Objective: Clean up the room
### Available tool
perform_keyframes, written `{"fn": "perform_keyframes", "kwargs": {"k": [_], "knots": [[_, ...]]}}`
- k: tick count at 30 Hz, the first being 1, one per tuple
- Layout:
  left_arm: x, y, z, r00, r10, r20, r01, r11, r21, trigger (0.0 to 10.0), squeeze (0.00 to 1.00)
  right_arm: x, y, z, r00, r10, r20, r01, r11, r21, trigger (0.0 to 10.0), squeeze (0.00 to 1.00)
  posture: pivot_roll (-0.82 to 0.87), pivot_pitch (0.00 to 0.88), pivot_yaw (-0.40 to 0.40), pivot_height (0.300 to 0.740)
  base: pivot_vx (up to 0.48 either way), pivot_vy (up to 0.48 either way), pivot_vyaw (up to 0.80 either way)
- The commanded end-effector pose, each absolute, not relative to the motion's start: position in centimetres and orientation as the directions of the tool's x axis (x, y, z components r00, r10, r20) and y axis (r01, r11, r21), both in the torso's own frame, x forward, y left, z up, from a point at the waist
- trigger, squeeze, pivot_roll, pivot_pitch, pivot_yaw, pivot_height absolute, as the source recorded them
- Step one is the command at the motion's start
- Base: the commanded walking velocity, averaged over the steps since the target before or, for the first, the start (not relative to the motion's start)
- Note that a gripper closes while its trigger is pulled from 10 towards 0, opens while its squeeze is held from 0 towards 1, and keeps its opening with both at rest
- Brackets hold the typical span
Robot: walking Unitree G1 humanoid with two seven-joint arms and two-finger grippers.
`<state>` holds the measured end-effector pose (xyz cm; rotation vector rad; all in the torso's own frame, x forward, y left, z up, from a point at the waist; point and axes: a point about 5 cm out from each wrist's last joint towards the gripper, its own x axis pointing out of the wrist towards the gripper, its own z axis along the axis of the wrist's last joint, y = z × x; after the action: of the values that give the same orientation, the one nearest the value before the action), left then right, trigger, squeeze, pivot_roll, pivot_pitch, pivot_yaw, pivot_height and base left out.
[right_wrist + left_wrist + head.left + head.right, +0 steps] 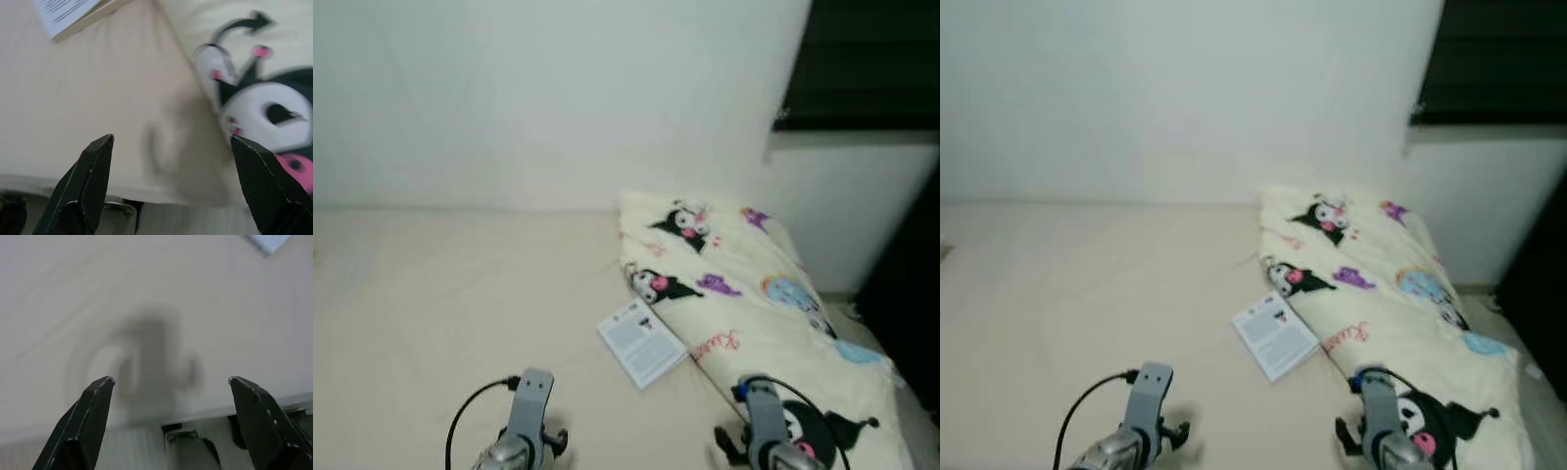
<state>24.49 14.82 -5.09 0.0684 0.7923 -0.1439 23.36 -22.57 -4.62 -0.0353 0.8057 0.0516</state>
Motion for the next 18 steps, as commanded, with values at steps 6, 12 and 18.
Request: {"fn": "perform_keyframes", "kwargs": {"k": [6,12,18], "knots": [[25.7,14.4,-4.2,0.726,-0.128,-0.676,0.168,0.986,-0.005,10.0,0.0,25.9,-21.7,-3.0,0.754,0.056,-0.654,0.012,0.995,0.098,10.0,0.0,0.08,0.0,0.002,0.711,0.0,0.0,0.0],[26.2,14.3,-3.7,0.746,-0.138,-0.652,0.175,0.985,-0.009,10.0,0.0,27.1,-21.5,-2.0,0.792,0.088,-0.604,0.012,0.987,0.16,10.0,0.0,0.08,0.0,0.0,0.681,0.0,0.0,0.0],[26.5,14.2,-3.5,0.753,-0.143,-0.642,0.173,0.985,-0.017,10.0,0.0,27.8,-21.6,-1.3,0.812,0.107,-0.574,0.017,0.978,0.206,10.0,0.0,0.08,0.0,0.001,0.661,0.0,0.0,0.0]]}}
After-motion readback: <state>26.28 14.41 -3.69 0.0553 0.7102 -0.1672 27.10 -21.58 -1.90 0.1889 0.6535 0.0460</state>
